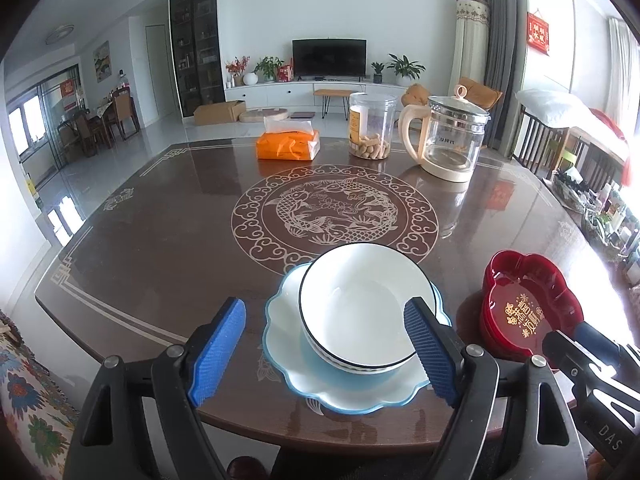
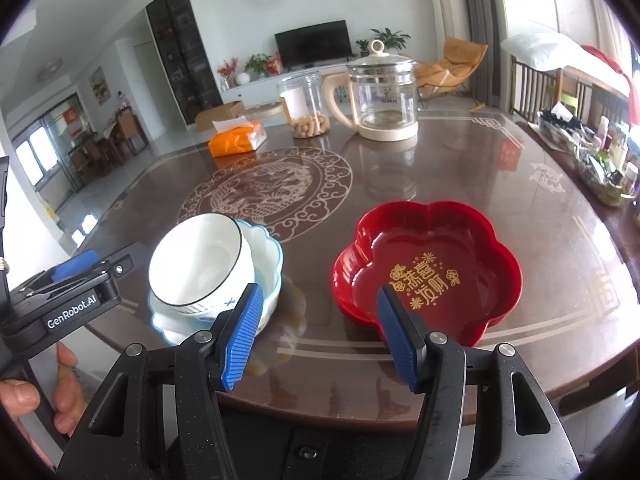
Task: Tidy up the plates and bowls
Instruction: 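Open both grippers to release the black-rimmed bowl and pull back, then close both grippers on the scalloped bowl rim holding the stacked bowls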
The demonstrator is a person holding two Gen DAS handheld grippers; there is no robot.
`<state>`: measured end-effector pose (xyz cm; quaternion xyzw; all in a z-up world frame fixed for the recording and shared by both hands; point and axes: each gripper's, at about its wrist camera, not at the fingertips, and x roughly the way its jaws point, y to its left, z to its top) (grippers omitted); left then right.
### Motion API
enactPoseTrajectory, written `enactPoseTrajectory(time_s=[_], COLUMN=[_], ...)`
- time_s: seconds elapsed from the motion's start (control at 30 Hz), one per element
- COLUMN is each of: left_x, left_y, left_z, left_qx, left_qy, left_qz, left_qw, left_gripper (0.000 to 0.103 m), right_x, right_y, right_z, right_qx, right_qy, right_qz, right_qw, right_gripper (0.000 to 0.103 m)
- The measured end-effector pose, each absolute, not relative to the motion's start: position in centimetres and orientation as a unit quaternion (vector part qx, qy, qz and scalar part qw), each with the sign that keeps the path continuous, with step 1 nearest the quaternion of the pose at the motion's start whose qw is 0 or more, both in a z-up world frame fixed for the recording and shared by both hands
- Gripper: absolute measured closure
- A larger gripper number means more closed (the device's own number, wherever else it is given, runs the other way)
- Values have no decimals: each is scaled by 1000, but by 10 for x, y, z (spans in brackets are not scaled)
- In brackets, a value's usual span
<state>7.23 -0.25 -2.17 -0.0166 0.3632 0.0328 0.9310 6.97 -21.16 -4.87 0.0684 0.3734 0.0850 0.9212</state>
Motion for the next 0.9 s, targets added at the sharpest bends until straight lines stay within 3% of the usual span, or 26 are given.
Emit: enactPoseTrajectory(time_s=[0.43, 0.6, 0.9], left_x=[53, 44, 34], left_y=[-10, 9, 79], left_z=[-12, -12, -70], left_qx=[-12, -47, -92], left_qy=[344, 354, 403], left_qz=[45, 28, 22], left_qw=[938, 934, 910], left_gripper=[7, 7, 7], right_x=[58, 51, 39], right_y=[-215, -215, -193], right_z=[-49, -51, -66], right_qx=[55, 49, 48], right_qy=[362, 361, 341], right_qz=[68, 67, 138], right_qw=[928, 929, 928], right_gripper=[35, 34, 35])
